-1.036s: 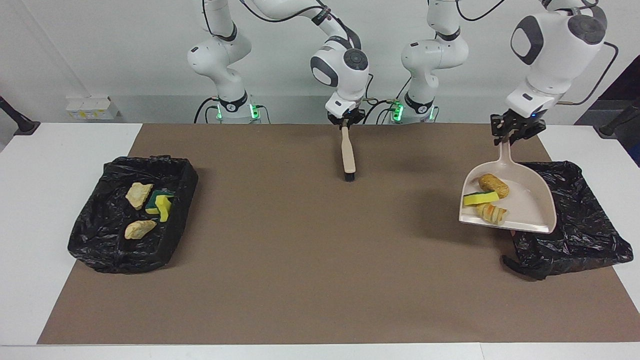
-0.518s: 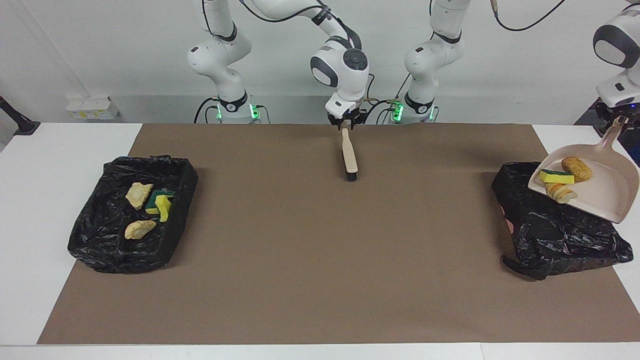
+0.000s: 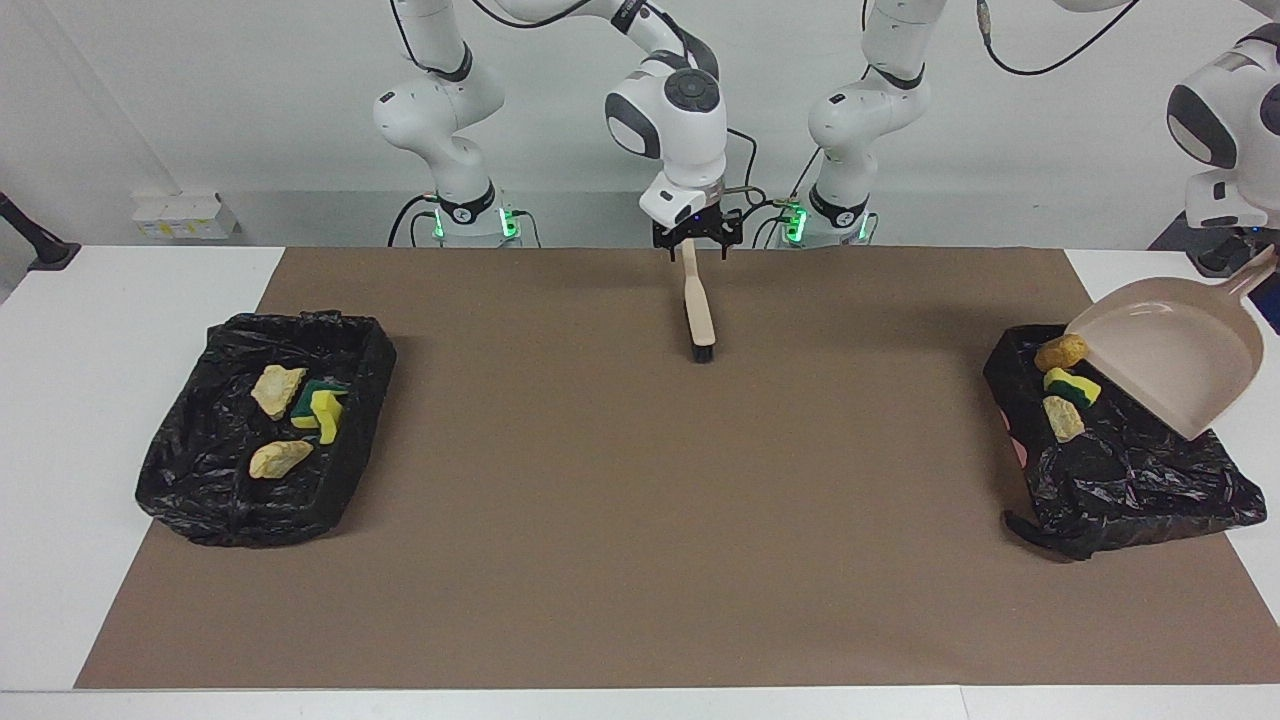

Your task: Sweep and dump trash in bin

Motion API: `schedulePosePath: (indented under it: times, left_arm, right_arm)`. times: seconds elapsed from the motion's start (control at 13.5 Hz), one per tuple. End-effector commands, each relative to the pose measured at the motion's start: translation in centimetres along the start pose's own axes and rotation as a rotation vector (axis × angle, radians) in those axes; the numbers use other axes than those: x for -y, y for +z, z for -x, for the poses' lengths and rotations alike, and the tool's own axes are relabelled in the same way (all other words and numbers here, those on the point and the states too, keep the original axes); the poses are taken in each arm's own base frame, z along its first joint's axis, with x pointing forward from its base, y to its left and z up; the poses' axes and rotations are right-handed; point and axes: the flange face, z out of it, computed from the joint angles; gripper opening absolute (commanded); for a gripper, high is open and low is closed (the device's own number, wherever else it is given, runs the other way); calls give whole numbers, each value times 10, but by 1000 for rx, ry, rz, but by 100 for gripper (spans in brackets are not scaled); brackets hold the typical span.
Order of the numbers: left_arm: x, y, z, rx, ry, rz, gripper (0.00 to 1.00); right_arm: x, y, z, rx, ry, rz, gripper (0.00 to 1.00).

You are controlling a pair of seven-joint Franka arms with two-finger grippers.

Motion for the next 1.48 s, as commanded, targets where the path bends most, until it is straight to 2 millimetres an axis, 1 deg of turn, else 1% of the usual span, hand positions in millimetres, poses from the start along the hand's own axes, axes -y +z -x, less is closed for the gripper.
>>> schedulePosePath:
  times: [0.0, 0.07, 0.15, 0.22, 0.3, 0.37, 0.44, 0.52, 0.67, 0.74, 0.81, 0.89, 0.96, 1.11, 1.18, 1.33, 1.41]
  left_arm:
    - [42, -23, 10, 44, 3, -65, 0]
    - [48, -27, 8, 32, 0, -70, 0]
    - [49, -31, 7, -5, -17, -73, 0]
    - [52, -41, 15, -46, -51, -89, 0]
    - [52, -45, 16, -111, -86, -86, 0]
    - [53, -48, 13, -154, -108, -83, 0]
    - [52, -52, 11, -187, -119, -78, 0]
    - [52, -57, 12, -227, -150, -72, 0]
    - [46, -60, 2, -348, -291, 10, 0]
    - [41, -70, -9, -401, -383, 62, 0]
    - [37, -90, -34, -442, -441, 96, 0]
    - [29, -98, -52, -463, -493, 140, 0]
    - [20, -113, -73, -507, -528, 190, 0]
    - [-9, -140, -119, -561, -658, 308, 0]
    - [-27, -163, -148, -581, -687, 349, 0]
    - [-69, -205, -215, -595, -678, 413, 0]
    - [-85, -224, -243, -614, -702, 460, 0]
  right_arm:
    - [-45, -51, -19, -8, 21, -4, 100]
    - [-65, -73, -32, -3, 30, 1, 100]
    - [-88, -96, -49, 6, 28, 8, 100]
    - [-112, -114, -67, 1, 8, 1, 100]
    - [-139, -129, -85, -19, -43, -12, 100]
    - [-158, -141, -96, -40, -88, -23, 100]
    - [-175, -157, -107, -69, -121, -33, 100]
    - [-190, -168, -114, -73, -120, -35, 100]
    - [-207, -178, -124, -88, -91, -38, 100]
    - [-214, -188, -129, -110, -80, -34, 100]
    - [-220, -191, -134, -121, -78, -16, 100]
    - [-223, -194, -141, -142, -75, -1, 100]
    - [-226, -201, -147, -160, -73, 18, 100]
    - [-229, -229, -161, -202, -76, 64, 100]
    - [-235, -228, -166, -181, -76, 124, 100]
    - [-238, -241, -174, -179, -62, 146, 100]
    - [-239, -247, -175, -178, -59, 148, 100]
